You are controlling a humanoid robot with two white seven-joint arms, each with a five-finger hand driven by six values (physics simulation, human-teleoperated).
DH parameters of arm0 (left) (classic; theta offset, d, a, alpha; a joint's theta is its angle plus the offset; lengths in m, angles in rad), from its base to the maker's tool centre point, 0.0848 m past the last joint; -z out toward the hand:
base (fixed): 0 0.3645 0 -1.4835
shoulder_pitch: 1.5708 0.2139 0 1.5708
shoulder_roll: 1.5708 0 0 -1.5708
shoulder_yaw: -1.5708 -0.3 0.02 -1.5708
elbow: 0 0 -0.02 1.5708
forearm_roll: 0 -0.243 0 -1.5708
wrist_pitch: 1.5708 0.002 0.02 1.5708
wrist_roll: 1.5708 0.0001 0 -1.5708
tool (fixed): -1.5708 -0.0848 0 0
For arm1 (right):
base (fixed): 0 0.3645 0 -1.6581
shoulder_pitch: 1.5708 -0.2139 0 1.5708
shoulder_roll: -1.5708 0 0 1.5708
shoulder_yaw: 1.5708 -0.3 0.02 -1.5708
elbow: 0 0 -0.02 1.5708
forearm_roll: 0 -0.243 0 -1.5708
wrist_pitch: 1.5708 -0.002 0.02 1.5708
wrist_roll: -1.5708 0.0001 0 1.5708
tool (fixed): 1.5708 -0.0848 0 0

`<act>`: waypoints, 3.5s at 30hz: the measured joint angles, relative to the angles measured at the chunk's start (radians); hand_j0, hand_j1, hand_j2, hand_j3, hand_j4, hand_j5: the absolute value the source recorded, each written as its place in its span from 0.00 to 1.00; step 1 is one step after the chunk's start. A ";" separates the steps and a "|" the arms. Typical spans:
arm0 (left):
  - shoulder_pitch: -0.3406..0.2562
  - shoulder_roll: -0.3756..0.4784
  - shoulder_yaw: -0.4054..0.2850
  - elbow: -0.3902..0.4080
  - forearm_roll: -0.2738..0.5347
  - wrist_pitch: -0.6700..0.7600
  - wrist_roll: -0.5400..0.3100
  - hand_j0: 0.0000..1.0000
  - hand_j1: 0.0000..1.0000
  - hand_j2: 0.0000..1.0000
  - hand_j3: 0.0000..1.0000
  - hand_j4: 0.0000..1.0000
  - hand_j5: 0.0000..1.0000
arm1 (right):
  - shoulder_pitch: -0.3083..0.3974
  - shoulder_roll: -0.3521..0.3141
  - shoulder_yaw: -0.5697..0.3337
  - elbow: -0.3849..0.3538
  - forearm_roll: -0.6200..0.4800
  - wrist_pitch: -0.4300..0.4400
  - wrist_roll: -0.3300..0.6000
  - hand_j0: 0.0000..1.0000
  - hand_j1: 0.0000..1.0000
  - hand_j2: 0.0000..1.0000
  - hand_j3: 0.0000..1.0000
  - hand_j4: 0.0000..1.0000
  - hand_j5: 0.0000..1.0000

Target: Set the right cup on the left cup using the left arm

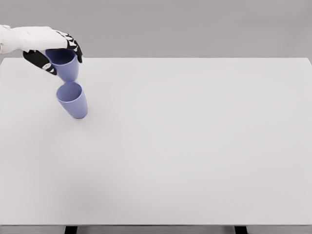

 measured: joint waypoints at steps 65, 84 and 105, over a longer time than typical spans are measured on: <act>0.051 0.140 0.011 -0.209 0.045 0.003 0.000 0.63 0.63 0.63 0.63 0.63 0.63 | 0.000 0.000 0.000 0.000 0.000 0.000 0.000 1.00 1.00 1.00 1.00 1.00 1.00; 0.063 0.129 0.002 -0.208 0.034 0.011 0.000 0.63 0.63 0.63 0.63 0.63 0.63 | -0.002 0.000 0.000 0.000 0.000 0.000 0.000 1.00 1.00 1.00 1.00 1.00 1.00; 0.063 0.127 0.008 -0.207 0.033 0.010 0.000 0.81 0.81 0.81 0.81 0.81 0.81 | -0.002 0.000 0.000 0.000 0.000 0.000 0.000 1.00 1.00 1.00 1.00 1.00 1.00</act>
